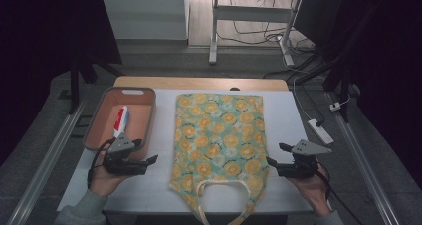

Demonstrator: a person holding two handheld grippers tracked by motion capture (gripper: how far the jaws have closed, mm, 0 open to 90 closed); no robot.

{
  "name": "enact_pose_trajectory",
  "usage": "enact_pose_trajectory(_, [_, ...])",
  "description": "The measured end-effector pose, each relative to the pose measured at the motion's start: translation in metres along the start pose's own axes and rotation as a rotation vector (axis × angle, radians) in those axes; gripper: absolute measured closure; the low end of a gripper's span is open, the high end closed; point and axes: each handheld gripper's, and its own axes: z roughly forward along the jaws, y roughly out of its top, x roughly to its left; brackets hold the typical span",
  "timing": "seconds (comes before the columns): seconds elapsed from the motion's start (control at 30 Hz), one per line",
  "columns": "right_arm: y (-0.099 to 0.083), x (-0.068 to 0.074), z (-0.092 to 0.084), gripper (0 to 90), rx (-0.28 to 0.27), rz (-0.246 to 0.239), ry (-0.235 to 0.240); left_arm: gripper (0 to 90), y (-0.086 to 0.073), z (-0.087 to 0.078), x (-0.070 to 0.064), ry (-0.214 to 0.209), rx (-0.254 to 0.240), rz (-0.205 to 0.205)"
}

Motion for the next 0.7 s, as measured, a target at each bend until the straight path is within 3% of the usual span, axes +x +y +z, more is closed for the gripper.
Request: enact_pose_trajectory(0.7, [-0.0003, 0.0056, -0.0010, 28.2, 0.001, -0.024, 0.007, 20.4, 0.0011, -0.0013, -0.0048, -0.004, -0.009, 0.025])
